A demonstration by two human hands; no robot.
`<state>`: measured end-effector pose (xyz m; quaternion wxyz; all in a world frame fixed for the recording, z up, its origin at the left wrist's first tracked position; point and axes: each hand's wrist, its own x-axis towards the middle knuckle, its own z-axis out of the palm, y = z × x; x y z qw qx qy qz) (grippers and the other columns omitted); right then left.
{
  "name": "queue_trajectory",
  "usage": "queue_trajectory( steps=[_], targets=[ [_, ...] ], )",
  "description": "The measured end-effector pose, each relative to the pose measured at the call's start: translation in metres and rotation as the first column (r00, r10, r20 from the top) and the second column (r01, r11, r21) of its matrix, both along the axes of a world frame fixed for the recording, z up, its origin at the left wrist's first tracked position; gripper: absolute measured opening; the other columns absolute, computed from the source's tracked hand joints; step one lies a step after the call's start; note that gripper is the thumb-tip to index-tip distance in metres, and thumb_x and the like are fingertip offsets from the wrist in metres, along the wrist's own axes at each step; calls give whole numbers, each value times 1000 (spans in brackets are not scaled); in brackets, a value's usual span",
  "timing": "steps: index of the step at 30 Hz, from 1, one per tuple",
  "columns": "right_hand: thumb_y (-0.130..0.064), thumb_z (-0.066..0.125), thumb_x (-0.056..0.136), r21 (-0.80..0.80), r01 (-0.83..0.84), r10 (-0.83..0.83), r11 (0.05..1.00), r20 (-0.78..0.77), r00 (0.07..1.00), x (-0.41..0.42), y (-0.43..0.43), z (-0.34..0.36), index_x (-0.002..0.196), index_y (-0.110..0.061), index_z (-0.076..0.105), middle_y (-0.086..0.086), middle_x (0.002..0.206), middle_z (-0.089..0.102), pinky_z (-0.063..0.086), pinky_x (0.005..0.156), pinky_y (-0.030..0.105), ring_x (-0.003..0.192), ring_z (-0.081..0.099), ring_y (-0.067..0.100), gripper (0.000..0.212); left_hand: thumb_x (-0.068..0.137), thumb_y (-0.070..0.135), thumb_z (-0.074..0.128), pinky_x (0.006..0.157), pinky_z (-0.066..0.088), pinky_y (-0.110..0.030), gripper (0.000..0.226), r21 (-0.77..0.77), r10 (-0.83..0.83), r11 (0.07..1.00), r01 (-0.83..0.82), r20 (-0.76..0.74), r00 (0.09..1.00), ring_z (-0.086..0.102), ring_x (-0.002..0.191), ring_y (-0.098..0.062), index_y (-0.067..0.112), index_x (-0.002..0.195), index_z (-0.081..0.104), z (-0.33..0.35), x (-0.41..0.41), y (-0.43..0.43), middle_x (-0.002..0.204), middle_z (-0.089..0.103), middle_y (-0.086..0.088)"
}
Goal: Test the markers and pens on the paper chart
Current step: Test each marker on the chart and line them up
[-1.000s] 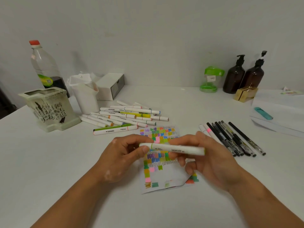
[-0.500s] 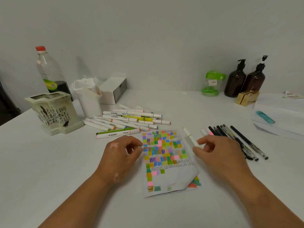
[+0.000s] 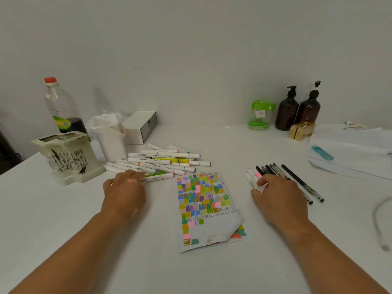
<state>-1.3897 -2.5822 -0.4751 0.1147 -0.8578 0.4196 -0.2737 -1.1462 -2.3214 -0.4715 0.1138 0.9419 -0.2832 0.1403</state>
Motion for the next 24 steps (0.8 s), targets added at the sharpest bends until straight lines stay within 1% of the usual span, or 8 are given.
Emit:
queue_trajectory(
  steps=[3,6,9,11,13,17,20,24],
  targets=[
    [-37,71,85,-18,-44,45,999,75,996,2,5,3,97,-29,72,-12,77,66,39,62,27,74,53,13,15,93,23,52,105,29,-45,34,50,-14,999,13,14,1000,53,115,-22,29,124,63,-3,5,6,118,59,5],
    [-30,72,85,-46,-127,132,991,140,981,4,14,5,93,-28,73,-14,69,59,37,58,24,69,55,10,9,96,31,50,98,32,-43,30,79,-31,996,30,16,999,54,112,-22,32,124,63,-1,6,9,112,57,4],
    [-31,74,84,-37,-357,359,933,164,919,4,28,6,93,-34,72,-18,77,61,39,63,16,74,57,0,10,99,34,50,92,33,-40,27,71,-43,996,47,-58,997,57,108,-22,32,122,63,3,5,12,113,53,3],
    [-44,68,84,14,-582,578,813,88,811,5,42,6,97,-36,72,-24,94,64,43,79,15,92,57,-4,15,100,33,52,88,33,-37,24,61,-53,996,59,-99,994,58,106,-22,30,120,64,5,0,13,115,54,2],
    [-55,57,83,53,-714,715,699,-43,697,8,55,5,101,-36,72,-26,107,64,44,93,17,106,54,-5,30,98,29,55,85,37,-33,20,15,-73,997,76,-129,989,58,104,-21,27,114,66,6,-6,15,113,60,2],
    [-57,56,86,70,-737,736,672,-175,654,18,60,3,108,-36,69,-25,112,62,47,98,24,109,52,-3,33,95,26,64,71,42,-23,10,-245,-201,959,141,-242,949,62,85,-15,23,103,70,14,-22,13,94,67,8],
    [-53,60,88,52,-731,725,681,-190,662,26,55,5,109,-34,70,-22,113,63,47,98,25,108,52,-1,30,92,27,69,60,44,-16,6,-479,-304,876,57,-458,835,61,73,-8,25,98,69,21,-37,4,89,69,8],
    [-53,62,88,85,-725,727,683,-181,663,33,50,11,108,-34,72,-21,113,66,49,96,25,106,56,-1,29,91,13,70,66,58,-26,16,-720,-582,681,-135,-644,497,73,83,-18,20,106,69,31,-54,-13,96,75,-8]
  ],
)
